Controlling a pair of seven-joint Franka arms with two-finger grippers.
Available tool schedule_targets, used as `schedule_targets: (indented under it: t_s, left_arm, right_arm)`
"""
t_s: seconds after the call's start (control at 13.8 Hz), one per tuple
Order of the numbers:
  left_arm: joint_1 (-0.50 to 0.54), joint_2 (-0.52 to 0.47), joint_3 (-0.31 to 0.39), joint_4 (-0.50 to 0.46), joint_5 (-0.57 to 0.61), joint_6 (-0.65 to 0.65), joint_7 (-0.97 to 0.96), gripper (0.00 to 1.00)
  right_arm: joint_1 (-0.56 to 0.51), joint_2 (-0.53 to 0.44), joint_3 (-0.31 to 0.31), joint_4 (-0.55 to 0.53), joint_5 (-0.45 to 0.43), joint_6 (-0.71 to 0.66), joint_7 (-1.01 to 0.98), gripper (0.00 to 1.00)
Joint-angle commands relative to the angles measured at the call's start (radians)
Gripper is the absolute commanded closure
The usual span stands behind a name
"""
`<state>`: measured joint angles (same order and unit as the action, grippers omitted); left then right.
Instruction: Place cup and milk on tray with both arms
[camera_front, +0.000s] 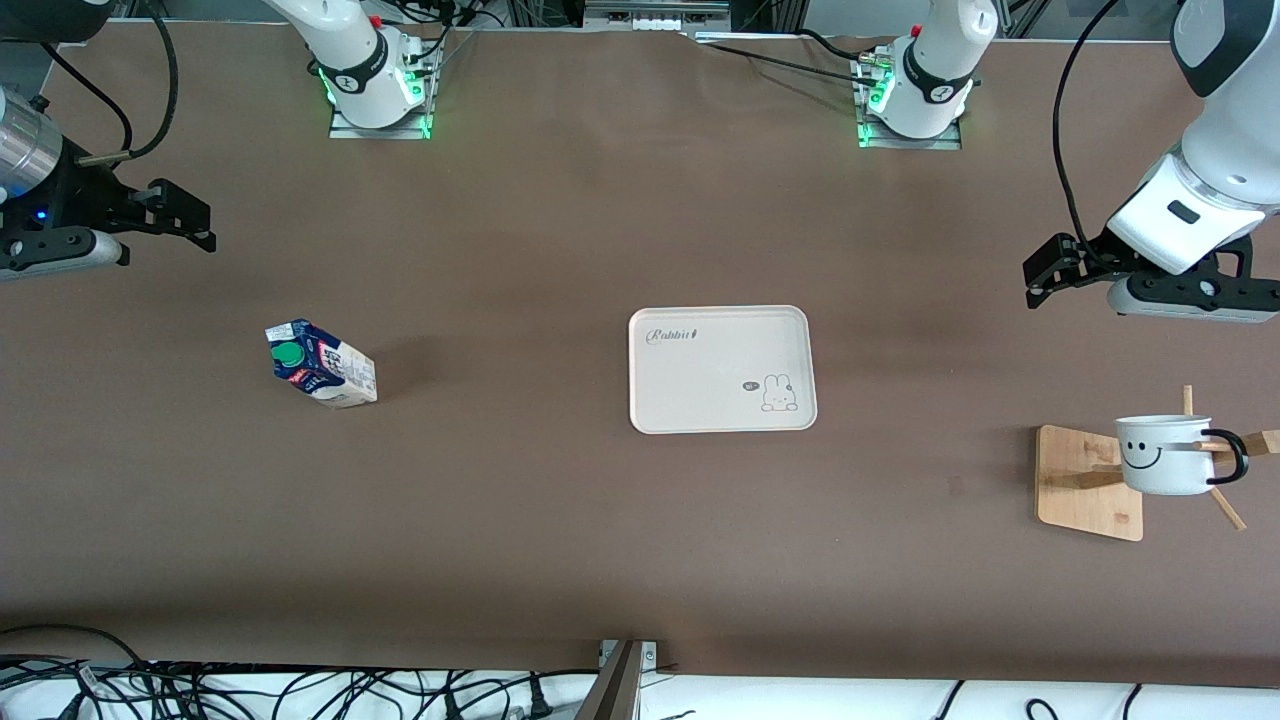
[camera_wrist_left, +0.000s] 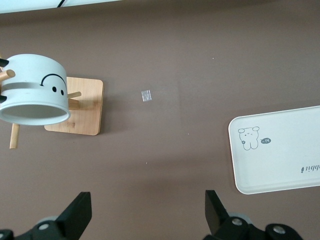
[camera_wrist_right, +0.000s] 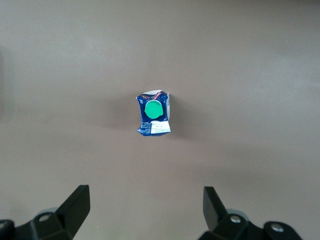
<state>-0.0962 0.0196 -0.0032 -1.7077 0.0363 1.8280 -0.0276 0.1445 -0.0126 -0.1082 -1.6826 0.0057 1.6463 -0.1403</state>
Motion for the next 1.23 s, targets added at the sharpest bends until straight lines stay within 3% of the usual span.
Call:
schedule_targets:
  t_s: [0.0, 1.16]
  left_arm:
    - [0.003, 0.016, -0.004, 0.034, 0.010, -0.026, 0.012, 0.00]
    - [-0.003, 0.020, -0.008, 0.036, 0.000, -0.038, 0.006, 0.00]
  right_arm:
    - [-0.013, 0.010, 0.004, 0.023, 0.020, -0.013, -0.007, 0.00]
    - [-0.013, 0.010, 0.004, 0.023, 0.020, -0.011, -0.007, 0.00]
